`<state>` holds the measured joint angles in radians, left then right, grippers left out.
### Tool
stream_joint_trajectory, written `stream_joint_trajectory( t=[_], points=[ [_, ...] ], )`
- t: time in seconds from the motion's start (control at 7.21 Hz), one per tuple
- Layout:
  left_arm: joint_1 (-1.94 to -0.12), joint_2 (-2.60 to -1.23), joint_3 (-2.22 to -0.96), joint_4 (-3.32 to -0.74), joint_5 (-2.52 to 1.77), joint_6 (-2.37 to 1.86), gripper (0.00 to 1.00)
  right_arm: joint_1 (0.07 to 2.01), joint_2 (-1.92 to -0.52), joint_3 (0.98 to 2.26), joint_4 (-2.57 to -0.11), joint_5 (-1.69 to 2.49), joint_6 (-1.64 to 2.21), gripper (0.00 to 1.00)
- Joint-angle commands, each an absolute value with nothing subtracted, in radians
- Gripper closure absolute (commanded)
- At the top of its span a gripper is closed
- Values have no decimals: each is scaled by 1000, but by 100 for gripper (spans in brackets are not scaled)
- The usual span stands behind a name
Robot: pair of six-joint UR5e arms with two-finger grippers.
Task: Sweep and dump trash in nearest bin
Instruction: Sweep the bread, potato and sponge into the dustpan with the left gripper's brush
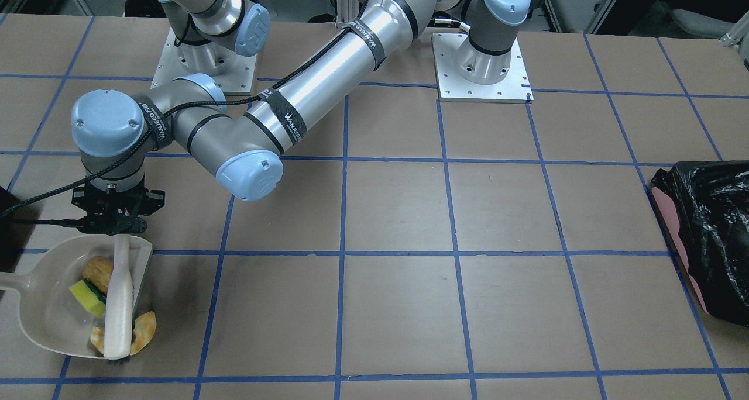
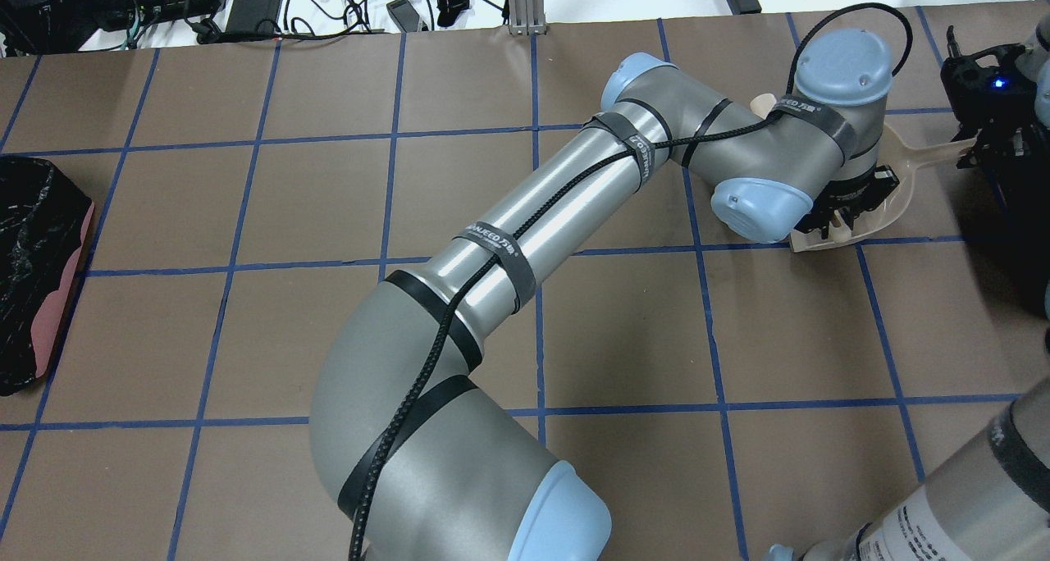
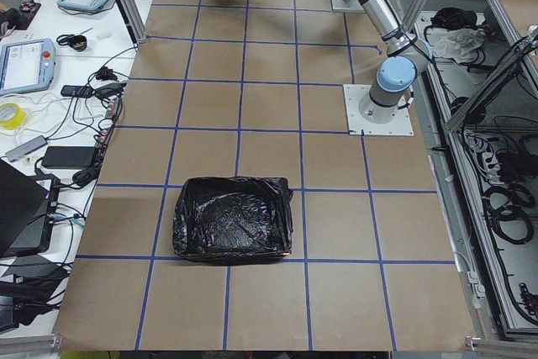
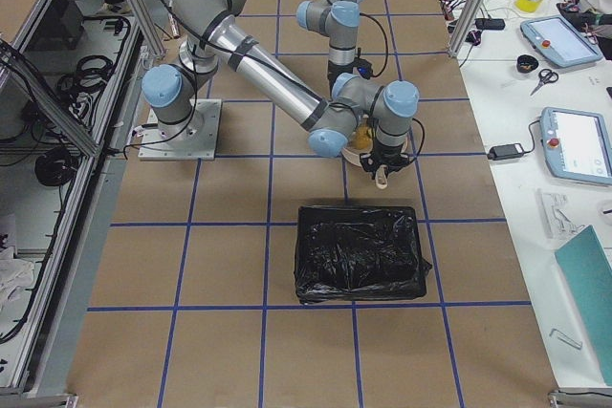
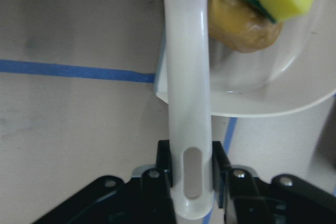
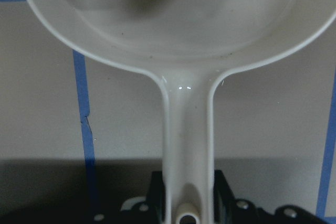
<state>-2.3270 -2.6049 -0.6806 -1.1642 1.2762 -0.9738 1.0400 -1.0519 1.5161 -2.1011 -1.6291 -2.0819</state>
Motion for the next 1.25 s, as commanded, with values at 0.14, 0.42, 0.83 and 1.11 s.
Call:
stream_joint_trajectory(
  t=[0.14,0.42,0.83,1.11],
  points=[
    [-2341,-2554,-704,-1184,1278,-951,100,1040,-1048,1516,-2100,-1629,-2080,88],
    [-2301,-2458,-820,-1249,1331,-805,100,1040,-1048,1517,-2095,-1615,-2072,88],
    [-2224,-2477,-874,-1232,1374,-686,100,1040,-1048,1517,-2089,-1614,-2072,88],
    [-2218,-2532,-859,-1144,1376,-683,100,1040,-1049,1517,-2069,-1612,-2074,88]
  ],
)
